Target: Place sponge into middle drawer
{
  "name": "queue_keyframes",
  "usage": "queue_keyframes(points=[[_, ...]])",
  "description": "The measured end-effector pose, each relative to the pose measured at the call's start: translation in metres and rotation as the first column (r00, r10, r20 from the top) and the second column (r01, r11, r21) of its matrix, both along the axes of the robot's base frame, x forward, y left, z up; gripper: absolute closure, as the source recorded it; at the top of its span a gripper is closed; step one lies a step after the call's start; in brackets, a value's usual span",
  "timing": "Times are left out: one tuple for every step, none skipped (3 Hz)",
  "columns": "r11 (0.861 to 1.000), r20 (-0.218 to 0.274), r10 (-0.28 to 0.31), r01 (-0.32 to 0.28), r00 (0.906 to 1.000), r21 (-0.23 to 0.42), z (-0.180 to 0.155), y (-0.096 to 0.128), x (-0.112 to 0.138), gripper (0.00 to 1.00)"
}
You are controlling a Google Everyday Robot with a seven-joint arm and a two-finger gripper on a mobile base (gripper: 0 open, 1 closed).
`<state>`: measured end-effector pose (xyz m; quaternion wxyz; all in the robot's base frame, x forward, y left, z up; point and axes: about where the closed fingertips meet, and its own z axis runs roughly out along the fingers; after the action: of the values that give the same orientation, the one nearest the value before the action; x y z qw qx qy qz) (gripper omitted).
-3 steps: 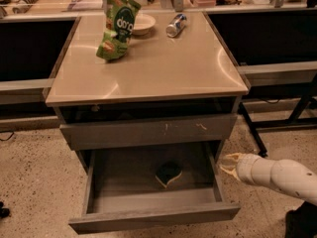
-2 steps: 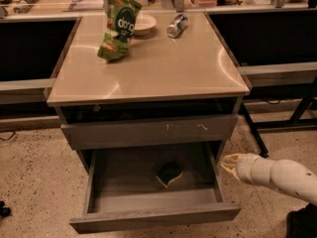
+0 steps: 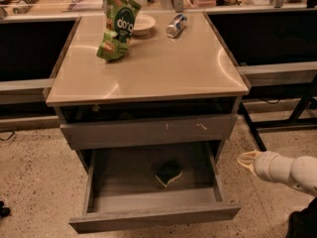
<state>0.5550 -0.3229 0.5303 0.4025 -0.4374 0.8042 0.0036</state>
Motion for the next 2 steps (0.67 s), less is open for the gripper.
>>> queue_keyframes(points=[[0.995, 0.002, -0.098, 0.098, 0.9952, -0.018, 0.006, -0.069, 0.019, 1.0], [0.992, 0.026, -0.119, 0.12, 0.9925, -0.029, 0.017, -0.084, 0.028, 0.82]])
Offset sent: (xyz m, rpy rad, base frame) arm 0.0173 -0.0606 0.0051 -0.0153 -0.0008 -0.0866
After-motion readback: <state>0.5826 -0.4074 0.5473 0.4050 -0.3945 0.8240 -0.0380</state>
